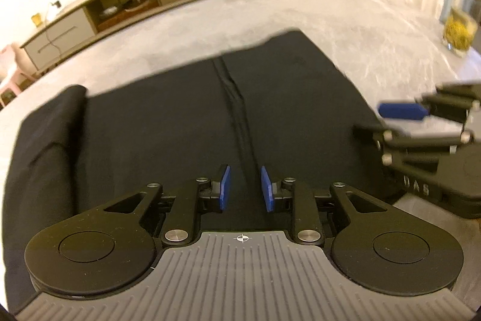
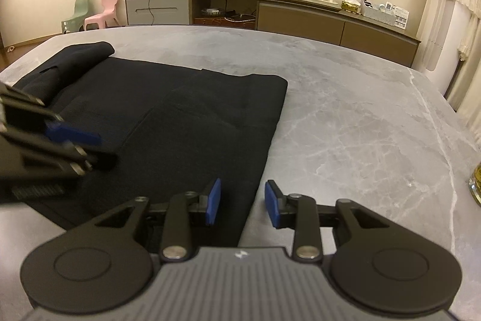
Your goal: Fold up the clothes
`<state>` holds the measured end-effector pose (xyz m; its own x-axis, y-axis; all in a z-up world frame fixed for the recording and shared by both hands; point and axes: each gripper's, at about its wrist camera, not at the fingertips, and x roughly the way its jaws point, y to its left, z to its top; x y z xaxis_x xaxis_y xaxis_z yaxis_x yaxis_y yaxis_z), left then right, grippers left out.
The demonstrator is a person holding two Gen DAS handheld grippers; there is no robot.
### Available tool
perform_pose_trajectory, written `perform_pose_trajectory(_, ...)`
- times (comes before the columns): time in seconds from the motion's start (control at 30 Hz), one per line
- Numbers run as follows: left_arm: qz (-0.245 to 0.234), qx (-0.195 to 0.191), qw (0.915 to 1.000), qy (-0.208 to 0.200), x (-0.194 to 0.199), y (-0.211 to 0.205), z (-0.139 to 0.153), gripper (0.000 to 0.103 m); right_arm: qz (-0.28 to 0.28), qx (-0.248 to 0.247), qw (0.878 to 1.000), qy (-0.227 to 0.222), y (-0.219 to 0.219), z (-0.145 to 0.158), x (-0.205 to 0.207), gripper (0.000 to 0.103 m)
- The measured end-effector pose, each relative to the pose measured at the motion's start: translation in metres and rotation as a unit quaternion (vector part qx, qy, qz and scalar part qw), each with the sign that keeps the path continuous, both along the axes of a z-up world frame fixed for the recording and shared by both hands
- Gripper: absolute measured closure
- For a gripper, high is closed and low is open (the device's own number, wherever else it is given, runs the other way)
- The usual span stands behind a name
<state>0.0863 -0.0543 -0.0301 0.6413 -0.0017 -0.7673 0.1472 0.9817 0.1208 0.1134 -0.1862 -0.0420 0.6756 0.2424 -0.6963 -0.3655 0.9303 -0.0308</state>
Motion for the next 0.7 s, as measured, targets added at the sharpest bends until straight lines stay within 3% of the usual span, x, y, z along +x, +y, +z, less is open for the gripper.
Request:
perform_pose_trajectory(0.07, 0.001, -0.017, 0.9997, -0.017, 0.004, 0.003, 0.019, 0.086, -0.012, -0.003, 1.000, -0.002, -0.002, 0.002, -0.004, 0.047)
perform_pose_trajectory(0.1, -0.001, -0.026, 0.9994, -0.024, 0.007, 0.002, 0.029, 0.081, -0.019, -0.004, 1.000, -0.003, -0.002, 0.004, -0.007, 0.040)
perform_pose_trajectory(0.2, -0.036, -0.042, 0.9982, -0.024, 0.029, -0.014, 0.053, 0.060, -0.028, -0.011, 1.000, -0.003, 0.000, 0.005, -0.018, 0.039)
perform_pose_trajectory(0.23, -0.051, -0.043, 0.9975, -0.021, 0.037, -0.023, 0.058, 0.060, -0.028, -0.012, 1.000, 0.003, 0.002, 0.002, -0.020, 0.042)
perform_pose_trajectory(0.27, -0.063, -0.039, 0.9971, -0.018, 0.046, -0.032, 0.060, 0.057, -0.022, -0.010, 1.000, 0.004, 0.005, 0.001, -0.022, 0.055)
perform_pose_trajectory(0.3, -0.077, -0.035, 0.9964, -0.008, 0.056, -0.044, 0.059, 0.055, -0.013, -0.007, 1.000, 0.002, 0.007, 0.000, -0.025, 0.085)
perform_pose_trajectory(0.33, -0.090, -0.033, 0.9954, 0.005, 0.064, -0.055, 0.055, 0.055, -0.009, -0.014, 1.000, -0.008, 0.011, 0.000, -0.028, 0.097)
perform_pose_trajectory(0.43, -0.140, -0.033, 0.9881, 0.053, 0.085, -0.086, 0.039, 0.054, 0.010, -0.054, 0.996, -0.070, 0.027, 0.005, -0.043, 0.098)
perform_pose_trajectory(0.53, -0.158, -0.018, 0.9843, 0.077, 0.096, -0.097, 0.021, 0.055, 0.037, -0.058, 0.991, -0.112, 0.037, 0.011, -0.056, 0.098)
perform_pose_trajectory(0.57, -0.160, -0.013, 0.9837, 0.082, 0.098, -0.097, 0.016, 0.062, 0.045, -0.062, 0.989, -0.126, 0.040, 0.012, -0.060, 0.098)
perform_pose_trajectory(0.6, -0.159, -0.010, 0.9836, 0.083, 0.100, -0.095, 0.012, 0.098, 0.054, -0.067, 0.987, -0.139, 0.043, 0.013, -0.063, 0.098)
perform_pose_trajectory(0.7, -0.144, -0.027, 0.9878, 0.052, 0.092, -0.069, 0.020, 0.103, 0.073, -0.030, 0.986, -0.149, 0.046, 0.019, -0.066, 0.098)
